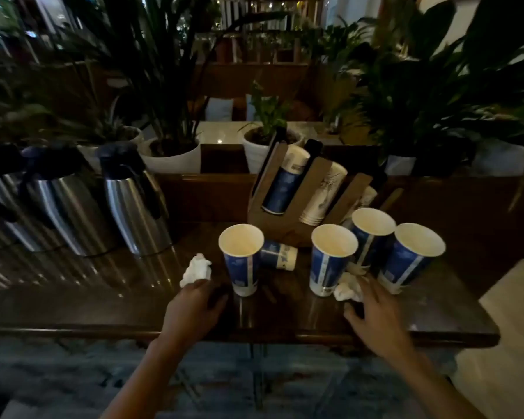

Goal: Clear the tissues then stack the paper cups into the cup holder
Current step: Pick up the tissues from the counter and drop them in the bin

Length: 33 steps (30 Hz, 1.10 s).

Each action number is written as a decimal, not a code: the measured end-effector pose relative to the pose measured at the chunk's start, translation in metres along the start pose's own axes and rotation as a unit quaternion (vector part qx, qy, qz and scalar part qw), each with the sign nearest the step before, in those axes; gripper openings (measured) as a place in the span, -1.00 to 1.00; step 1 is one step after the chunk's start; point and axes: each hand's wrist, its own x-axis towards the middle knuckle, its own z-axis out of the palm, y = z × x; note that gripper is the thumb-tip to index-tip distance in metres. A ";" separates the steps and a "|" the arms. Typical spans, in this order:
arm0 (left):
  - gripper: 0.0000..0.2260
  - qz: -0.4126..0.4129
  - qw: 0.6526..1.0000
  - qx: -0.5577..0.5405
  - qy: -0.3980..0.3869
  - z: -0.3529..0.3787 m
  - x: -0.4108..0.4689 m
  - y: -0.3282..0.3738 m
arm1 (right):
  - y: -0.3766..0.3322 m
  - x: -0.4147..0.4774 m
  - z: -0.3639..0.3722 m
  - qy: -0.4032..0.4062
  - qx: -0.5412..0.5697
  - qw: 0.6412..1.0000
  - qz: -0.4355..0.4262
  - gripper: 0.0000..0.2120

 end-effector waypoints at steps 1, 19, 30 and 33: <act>-0.77 0.009 1.000 -0.006 0.015 -0.001 0.003 -0.004 | 0.002 0.006 0.002 0.008 0.014 1.000 -0.020 -0.32; -0.47 -0.023 0.996 0.028 -0.085 0.010 0.072 -0.051 | -0.017 0.022 0.008 -0.086 -0.040 0.993 0.064 -0.44; -0.66 0.025 0.997 -0.030 -0.060 0.018 0.049 -0.055 | -0.034 -0.007 -0.008 -0.089 -0.063 0.990 0.088 -0.59; -0.74 0.049 0.996 -0.040 -0.056 0.018 0.039 -0.046 | -0.037 -0.019 -0.010 -0.081 -0.046 0.991 0.100 -0.61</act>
